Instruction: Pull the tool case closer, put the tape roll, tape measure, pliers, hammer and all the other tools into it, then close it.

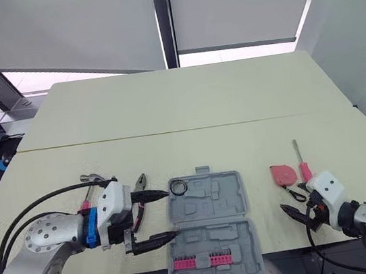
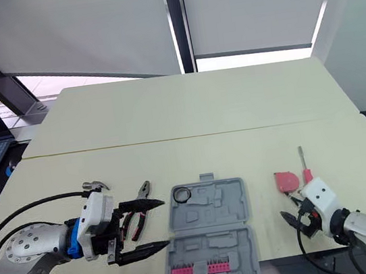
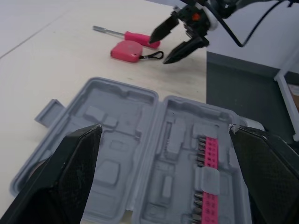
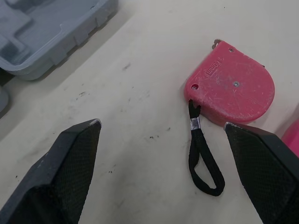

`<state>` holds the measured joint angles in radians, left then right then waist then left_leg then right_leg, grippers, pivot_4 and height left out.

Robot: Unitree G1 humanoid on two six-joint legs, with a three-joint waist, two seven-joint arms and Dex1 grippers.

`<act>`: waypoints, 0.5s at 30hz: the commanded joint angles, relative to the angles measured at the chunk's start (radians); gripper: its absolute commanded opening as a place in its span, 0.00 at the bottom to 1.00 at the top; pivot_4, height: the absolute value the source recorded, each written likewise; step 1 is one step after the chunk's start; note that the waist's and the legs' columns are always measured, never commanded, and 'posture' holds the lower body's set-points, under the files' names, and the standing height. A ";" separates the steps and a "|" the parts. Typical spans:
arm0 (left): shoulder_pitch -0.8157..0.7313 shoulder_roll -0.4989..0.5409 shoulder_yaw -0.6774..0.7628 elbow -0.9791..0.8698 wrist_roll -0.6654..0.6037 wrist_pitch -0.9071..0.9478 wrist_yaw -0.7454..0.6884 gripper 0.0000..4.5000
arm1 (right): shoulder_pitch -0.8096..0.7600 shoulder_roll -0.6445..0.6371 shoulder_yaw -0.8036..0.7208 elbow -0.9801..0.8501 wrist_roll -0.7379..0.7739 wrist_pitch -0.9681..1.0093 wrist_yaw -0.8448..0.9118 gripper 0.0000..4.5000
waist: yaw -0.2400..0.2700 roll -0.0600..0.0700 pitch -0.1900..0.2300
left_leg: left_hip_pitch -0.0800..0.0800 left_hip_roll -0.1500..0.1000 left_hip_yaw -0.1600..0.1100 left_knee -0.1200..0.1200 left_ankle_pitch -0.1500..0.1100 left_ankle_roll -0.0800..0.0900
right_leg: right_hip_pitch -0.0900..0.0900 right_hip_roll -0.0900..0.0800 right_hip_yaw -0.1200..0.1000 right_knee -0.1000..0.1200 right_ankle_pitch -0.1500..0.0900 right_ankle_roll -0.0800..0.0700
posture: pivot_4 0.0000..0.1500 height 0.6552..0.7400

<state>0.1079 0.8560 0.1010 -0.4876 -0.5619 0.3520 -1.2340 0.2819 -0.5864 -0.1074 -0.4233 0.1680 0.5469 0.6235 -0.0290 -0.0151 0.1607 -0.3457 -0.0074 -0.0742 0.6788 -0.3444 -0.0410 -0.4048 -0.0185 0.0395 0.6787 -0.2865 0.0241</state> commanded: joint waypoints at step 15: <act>-0.065 -0.041 -0.069 0.008 0.020 -0.100 -0.014 1.00 | -0.088 0.097 0.030 0.193 -0.005 -0.048 -0.070 0.87 | -0.002 -0.001 -0.001 | 0.001 0.000 0.000 0.001 0.000 0.001 | 0.000 0.001 0.000 0.001 0.000 0.000 | 1.00 1.00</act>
<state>0.0583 0.8193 0.0334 -0.4568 -0.5146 0.2541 -1.2523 0.1928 -0.4941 -0.0879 -0.2425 0.1553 0.4880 0.5558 -0.0308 -0.0165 0.1598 -0.3450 -0.0069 -0.0741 0.6796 -0.3443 -0.0405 -0.4044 -0.0178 0.0397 0.6796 -0.2865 0.0241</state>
